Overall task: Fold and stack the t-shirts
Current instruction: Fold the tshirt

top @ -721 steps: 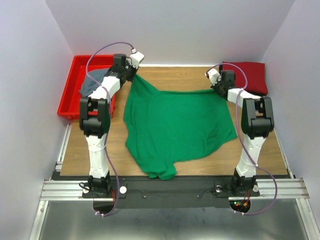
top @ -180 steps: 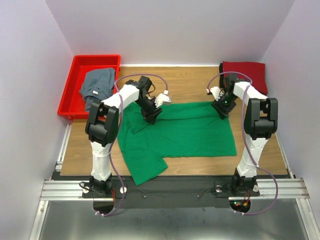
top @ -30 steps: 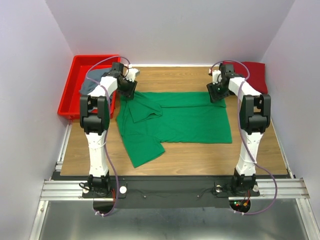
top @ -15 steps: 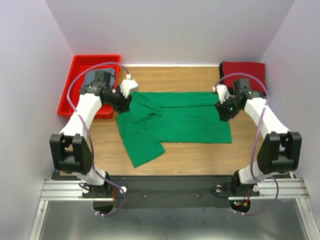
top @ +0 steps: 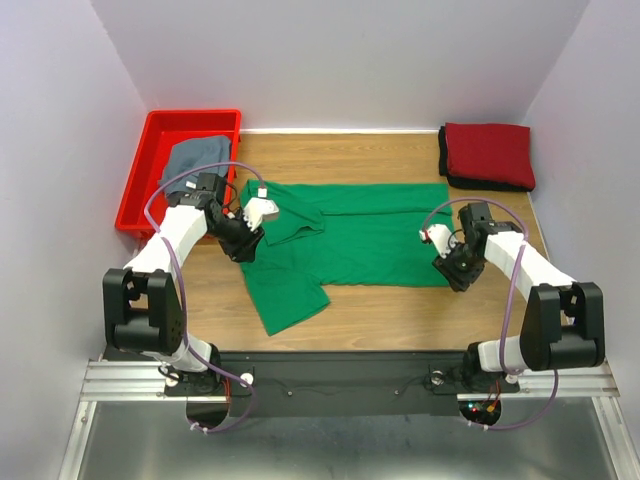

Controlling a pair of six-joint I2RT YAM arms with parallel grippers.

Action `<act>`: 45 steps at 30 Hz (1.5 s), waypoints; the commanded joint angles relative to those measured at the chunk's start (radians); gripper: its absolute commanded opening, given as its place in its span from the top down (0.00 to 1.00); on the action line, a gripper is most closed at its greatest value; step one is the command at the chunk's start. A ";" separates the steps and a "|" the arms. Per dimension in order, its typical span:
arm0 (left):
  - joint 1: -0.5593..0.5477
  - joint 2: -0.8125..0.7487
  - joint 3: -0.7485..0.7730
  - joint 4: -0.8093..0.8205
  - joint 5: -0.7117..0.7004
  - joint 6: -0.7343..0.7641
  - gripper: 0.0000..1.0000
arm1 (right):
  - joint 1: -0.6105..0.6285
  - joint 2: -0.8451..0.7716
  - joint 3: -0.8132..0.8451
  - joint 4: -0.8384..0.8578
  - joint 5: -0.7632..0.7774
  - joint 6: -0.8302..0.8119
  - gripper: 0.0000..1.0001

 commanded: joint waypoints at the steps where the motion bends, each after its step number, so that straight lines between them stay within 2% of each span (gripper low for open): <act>1: 0.007 -0.037 -0.009 -0.007 0.007 0.025 0.52 | 0.006 -0.035 -0.025 0.087 0.056 -0.042 0.55; 13: 0.007 -0.026 -0.033 0.002 -0.008 0.032 0.51 | 0.006 0.025 -0.077 0.175 0.055 -0.059 0.56; 20: 0.007 -0.052 -0.081 -0.028 -0.008 0.123 0.51 | 0.006 0.026 -0.131 0.181 0.080 -0.088 0.86; 22: 0.003 -0.089 -0.119 -0.030 -0.014 0.166 0.51 | 0.006 0.029 -0.122 0.179 0.086 -0.083 0.98; 23: 0.002 -0.100 -0.133 -0.027 -0.016 0.176 0.51 | 0.006 0.029 -0.117 0.179 0.089 -0.082 0.99; 31: -0.055 -0.112 -0.244 0.097 -0.080 0.163 0.46 | 0.006 0.045 -0.079 0.173 0.093 -0.074 0.99; 40: -0.138 -0.066 -0.337 0.263 -0.175 0.146 0.45 | 0.006 0.065 -0.042 0.158 0.101 -0.057 0.99; 44: -0.138 -0.017 -0.386 0.314 -0.227 0.172 0.50 | 0.006 0.066 -0.046 0.155 0.106 -0.057 0.99; 45: -0.139 -0.014 -0.401 0.309 -0.233 0.181 0.55 | 0.006 0.062 -0.046 0.153 0.109 -0.057 0.99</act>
